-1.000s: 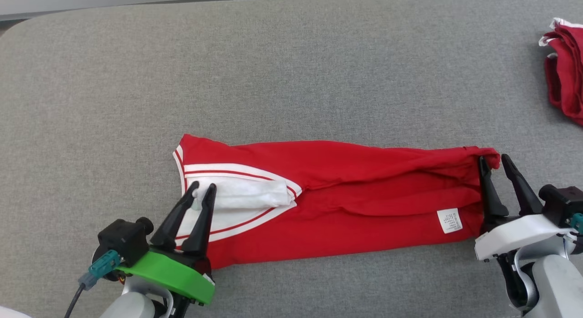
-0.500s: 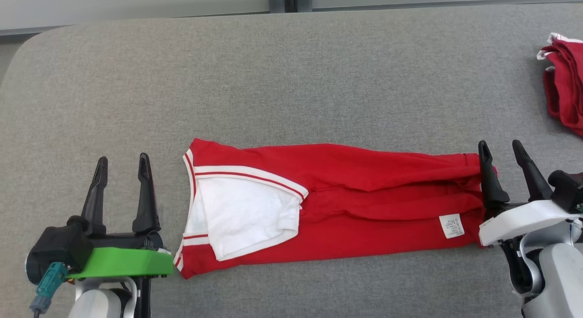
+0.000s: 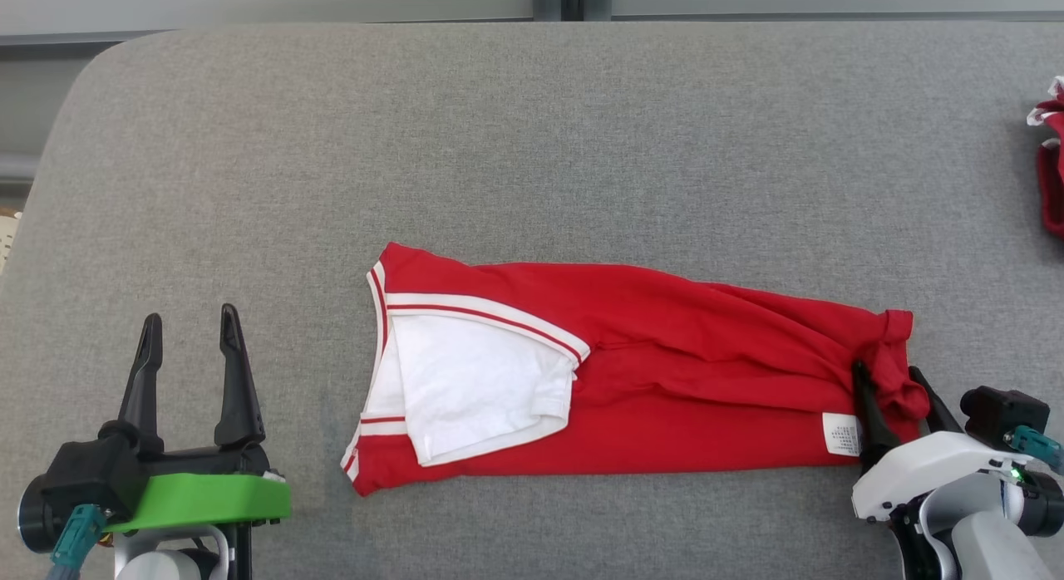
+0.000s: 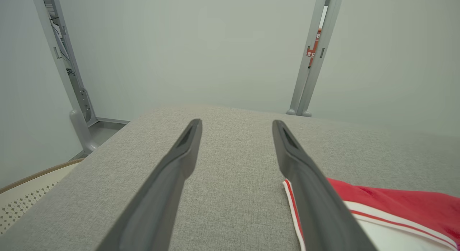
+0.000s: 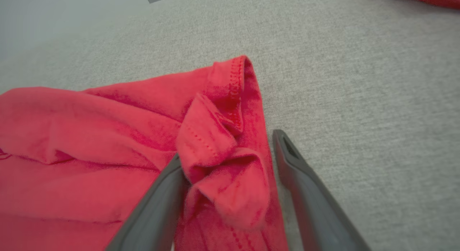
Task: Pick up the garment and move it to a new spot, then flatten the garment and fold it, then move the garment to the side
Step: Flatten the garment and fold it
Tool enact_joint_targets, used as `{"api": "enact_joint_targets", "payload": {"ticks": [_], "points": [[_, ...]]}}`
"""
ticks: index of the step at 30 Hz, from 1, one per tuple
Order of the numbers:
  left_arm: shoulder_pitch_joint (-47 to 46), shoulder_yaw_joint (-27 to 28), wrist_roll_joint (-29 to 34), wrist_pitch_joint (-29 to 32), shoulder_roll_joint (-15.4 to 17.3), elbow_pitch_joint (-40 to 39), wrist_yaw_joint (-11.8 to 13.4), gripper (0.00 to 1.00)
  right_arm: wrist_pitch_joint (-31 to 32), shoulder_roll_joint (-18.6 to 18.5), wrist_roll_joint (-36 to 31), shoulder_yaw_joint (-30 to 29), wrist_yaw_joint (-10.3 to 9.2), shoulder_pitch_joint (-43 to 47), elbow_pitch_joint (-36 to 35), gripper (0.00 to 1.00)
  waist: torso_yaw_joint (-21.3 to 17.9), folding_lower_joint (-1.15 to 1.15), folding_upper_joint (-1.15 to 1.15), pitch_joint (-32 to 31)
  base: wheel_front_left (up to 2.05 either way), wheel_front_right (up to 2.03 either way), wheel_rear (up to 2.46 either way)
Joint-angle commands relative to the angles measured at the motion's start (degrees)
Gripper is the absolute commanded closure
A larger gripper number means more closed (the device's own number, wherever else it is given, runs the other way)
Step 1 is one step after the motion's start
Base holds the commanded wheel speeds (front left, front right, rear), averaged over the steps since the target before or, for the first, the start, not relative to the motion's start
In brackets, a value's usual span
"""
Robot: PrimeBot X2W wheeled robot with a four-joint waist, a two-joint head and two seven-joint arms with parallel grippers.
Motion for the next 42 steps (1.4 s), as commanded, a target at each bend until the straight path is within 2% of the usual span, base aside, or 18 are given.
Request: {"api": "enact_joint_targets", "payload": {"ticks": [1,2,3,4,7,11,17,22,28,35,42], "points": [[0.9,0.7,0.8,-0.2,-0.4,0.2,-0.6,0.0,0.5,0.5,0.6,0.1,-0.08,1.5,1.4,0.0,0.0,0.01,0.0,-0.2,0.0,0.0,0.0],[0.9,1.0,1.3,-0.2,-0.7,0.5,-1.0,0.0,0.7,1.0,0.8,0.3,-0.08,1.7,2.0,0.38,0.0,0.01,0.0,-0.2,0.0,0.0,0.0],[0.8,1.2,1.6,-0.2,-0.9,0.5,-1.2,0.0,0.7,1.3,1.1,0.6,-0.07,1.8,2.3,0.83,-0.1,0.01,0.0,-0.3,0.0,0.0,0.0],[0.8,1.5,2.0,-0.2,-1.1,0.6,-1.5,0.0,0.3,1.6,1.5,0.9,-0.07,1.7,2.5,1.0,-0.1,0.01,0.0,-0.4,0.0,0.0,0.0],[0.9,2.5,2.8,-0.2,-1.5,1.0,-2.2,0.0,-1.1,1.2,2.0,0.6,-0.11,0.4,2.5,1.0,-0.6,0.01,0.0,-0.8,0.0,0.0,0.0],[1.7,3.8,3.7,-0.2,-1.8,1.4,-2.8,0.0,-2.2,-1.9,2.5,-1.8,-0.14,-1.4,2.4,1.0,-1.5,0.01,0.0,-2.5,0.0,0.0,0.0],[3.0,5.1,4.5,-0.2,-1.9,1.8,-3.3,0.0,-1.5,-8.5,2.3,-6.7,-0.1,-2.8,1.8,1.0,-2.5,0.01,0.0,-5.1,0.0,0.0,0.0],[3.6,5.6,5.0,-0.2,-2.1,1.8,-3.7,0.0,0.3,-10.9,1.8,-7.3,-0.09,-3.8,-0.7,1.0,-3.2,0.01,0.0,-6.3,0.0,0.0,0.0],[4.0,5.7,5.0,-0.2,-2.3,2.1,-3.8,0.0,1.8,-7.3,1.6,-2.0,-0.07,-4.9,-5.7,1.0,-3.4,0.01,0.0,-6.9,0.0,0.0,0.0],[3.4,5.1,5.1,-0.2,-2.4,2.4,-4.0,0.0,3.1,-0.4,1.7,8.9,-0.07,-6.1,-11.3,1.0,-2.5,0.01,0.0,-7.2,0.0,0.0,0.0],[1.4,3.5,5.2,-0.2,-2.4,3.1,-4.2,0.0,3.4,3.5,1.1,19.1,-0.07,-8.0,-10.9,1.0,0.0,0.01,0.0,-6.2,0.0,0.0,0.0]]}}
